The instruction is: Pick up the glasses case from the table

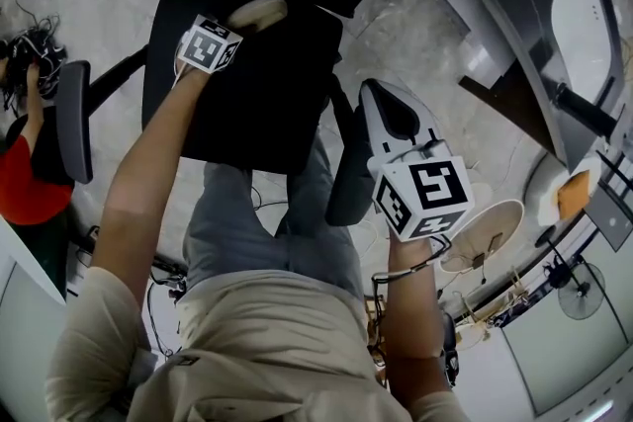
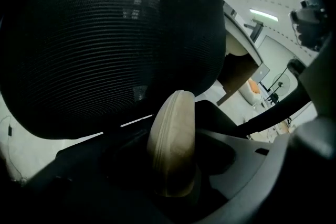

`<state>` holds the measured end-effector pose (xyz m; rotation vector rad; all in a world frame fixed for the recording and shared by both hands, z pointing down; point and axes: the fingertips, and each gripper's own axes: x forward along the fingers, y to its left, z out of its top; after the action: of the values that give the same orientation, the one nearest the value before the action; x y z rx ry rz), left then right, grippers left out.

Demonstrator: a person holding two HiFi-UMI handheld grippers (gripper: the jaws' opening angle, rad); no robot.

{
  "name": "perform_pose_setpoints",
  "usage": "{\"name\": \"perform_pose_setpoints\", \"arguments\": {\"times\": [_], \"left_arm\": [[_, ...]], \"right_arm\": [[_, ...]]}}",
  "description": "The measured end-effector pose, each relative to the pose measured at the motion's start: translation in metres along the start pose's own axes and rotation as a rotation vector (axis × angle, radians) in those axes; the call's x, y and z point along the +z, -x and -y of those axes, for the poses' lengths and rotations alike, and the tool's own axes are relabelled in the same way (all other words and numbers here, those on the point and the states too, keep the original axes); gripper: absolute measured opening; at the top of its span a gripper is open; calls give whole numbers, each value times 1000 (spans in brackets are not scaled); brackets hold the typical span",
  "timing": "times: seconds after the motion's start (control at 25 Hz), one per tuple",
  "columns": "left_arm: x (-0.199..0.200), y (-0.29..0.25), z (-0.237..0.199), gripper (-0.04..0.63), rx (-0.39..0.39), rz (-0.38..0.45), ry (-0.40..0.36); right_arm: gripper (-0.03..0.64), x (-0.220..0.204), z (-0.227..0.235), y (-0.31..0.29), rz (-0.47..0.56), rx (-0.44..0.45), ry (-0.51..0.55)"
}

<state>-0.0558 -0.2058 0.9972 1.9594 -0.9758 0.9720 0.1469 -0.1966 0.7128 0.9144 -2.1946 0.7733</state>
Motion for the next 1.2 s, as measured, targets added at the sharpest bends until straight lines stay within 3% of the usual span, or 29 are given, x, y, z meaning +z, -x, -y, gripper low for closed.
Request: {"name": "perform_pose_setpoints", "arguments": {"times": [0.24, 0.56, 0.84, 1.2], "left_arm": [[23, 52, 16, 273, -22, 128, 93], [48, 159, 32, 273, -21, 289, 155], [71, 254, 42, 273, -2, 394, 153], [110, 384, 67, 273, 15, 552, 84]], "right_arm": [[25, 21, -19, 12, 29, 13, 20], [25, 73, -58, 39, 114, 27, 56], [25, 106, -88, 69, 173, 39, 79], [25, 134, -131, 119, 231, 47, 129]]}}
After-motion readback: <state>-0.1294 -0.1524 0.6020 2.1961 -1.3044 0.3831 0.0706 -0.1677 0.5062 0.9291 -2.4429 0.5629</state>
